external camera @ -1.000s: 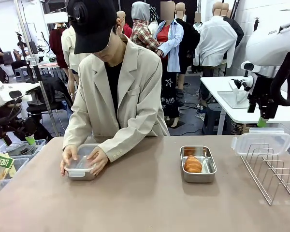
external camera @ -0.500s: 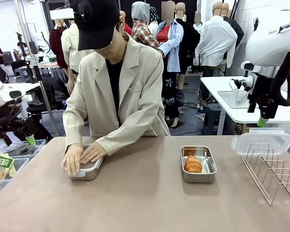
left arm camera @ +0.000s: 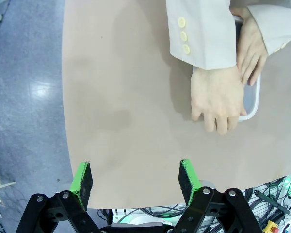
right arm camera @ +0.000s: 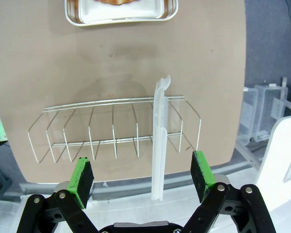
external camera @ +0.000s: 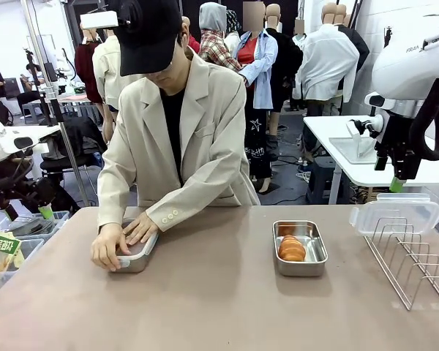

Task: Place the bread in airtight containers.
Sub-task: Pick up one Airtight Container lid and hand it to the human.

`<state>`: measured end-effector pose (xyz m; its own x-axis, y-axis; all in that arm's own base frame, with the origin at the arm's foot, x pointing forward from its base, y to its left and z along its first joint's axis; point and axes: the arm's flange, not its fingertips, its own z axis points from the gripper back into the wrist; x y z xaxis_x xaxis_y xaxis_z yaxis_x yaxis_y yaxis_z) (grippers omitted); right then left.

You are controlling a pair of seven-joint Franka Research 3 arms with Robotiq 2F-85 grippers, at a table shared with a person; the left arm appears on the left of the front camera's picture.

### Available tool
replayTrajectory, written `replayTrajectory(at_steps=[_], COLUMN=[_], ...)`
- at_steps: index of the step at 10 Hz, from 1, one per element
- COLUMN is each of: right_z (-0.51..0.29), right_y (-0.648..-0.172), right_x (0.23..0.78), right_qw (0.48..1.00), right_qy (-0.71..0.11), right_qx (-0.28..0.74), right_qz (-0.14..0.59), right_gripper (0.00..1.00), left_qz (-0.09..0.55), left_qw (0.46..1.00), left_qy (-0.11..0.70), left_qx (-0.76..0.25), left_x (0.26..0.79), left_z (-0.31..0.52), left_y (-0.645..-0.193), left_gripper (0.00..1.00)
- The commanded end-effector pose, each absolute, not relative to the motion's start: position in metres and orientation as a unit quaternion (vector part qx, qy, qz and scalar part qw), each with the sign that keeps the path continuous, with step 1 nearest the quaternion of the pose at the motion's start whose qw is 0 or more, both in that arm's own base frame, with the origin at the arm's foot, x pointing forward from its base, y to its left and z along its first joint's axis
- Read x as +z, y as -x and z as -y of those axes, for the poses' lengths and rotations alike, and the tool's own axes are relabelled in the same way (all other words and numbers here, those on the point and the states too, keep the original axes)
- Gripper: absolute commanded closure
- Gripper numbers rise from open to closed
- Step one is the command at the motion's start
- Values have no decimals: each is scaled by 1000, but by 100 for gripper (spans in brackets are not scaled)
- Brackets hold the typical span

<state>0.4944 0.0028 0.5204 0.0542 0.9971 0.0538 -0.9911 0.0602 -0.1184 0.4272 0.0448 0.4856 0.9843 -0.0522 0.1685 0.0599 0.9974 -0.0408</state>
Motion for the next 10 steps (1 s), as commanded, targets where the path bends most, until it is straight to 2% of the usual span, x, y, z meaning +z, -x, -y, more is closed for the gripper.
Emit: replayTrajectory(at_steps=[1, 10], right_z=[-3, -3], right_y=[-494, -494], right_x=[520, 520], right_qw=[726, 726], right_qy=[21, 21], right_qx=[685, 685], right_qz=[60, 60], right_gripper=[0, 0], left_qz=[88, 88], left_qw=[996, 996], left_qy=[23, 23], left_qx=[-22, -22], left_x=[486, 486], left_z=[-45, -45], left_y=[-428, -428], left_gripper=[8, 8])
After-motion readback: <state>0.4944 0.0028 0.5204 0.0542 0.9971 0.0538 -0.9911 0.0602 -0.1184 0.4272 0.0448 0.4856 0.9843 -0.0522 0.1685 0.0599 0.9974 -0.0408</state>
